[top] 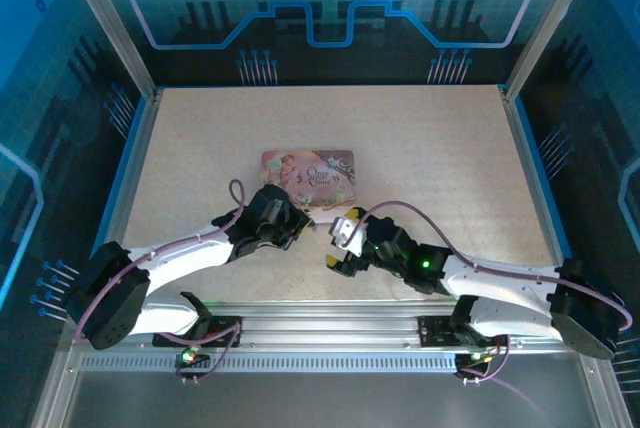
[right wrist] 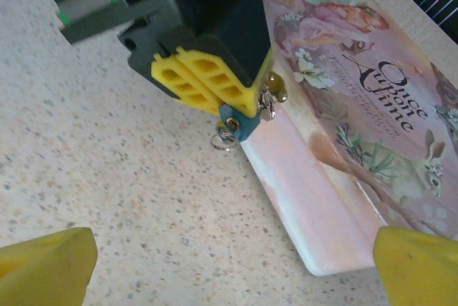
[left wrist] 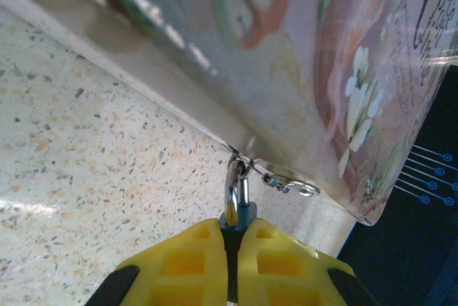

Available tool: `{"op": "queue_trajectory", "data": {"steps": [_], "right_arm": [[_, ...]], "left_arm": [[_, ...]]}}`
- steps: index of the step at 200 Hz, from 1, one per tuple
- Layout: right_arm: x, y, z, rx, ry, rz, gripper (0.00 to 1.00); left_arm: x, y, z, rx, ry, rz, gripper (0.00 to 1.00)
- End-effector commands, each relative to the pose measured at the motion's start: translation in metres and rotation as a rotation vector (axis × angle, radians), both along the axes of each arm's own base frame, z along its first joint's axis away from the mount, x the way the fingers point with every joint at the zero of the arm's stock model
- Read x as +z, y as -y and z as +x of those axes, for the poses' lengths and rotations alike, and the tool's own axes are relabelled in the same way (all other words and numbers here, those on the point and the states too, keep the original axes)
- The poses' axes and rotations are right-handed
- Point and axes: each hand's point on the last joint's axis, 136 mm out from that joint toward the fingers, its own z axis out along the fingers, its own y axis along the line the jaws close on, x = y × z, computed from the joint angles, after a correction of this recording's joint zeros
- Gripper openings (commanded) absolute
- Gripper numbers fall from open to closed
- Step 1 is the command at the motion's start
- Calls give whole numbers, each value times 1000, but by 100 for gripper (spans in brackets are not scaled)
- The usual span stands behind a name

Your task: Unlock a padlock with a key

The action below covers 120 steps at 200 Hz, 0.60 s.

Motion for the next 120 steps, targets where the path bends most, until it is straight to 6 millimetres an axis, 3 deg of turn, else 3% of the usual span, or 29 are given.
{"op": "queue_trajectory", "data": {"steps": [1, 62, 120], "right_arm": [[10, -7, 9, 19, 97, -73, 100], [4, -37, 10, 85, 234, -116, 99], [4, -51, 16, 65, 231, -70, 70]], "left_arm": [[24, 11, 0, -21, 7, -51, 0], [28, 16, -2, -21, -30, -89, 0], [30, 18, -2, -18, -36, -103, 0]]}}
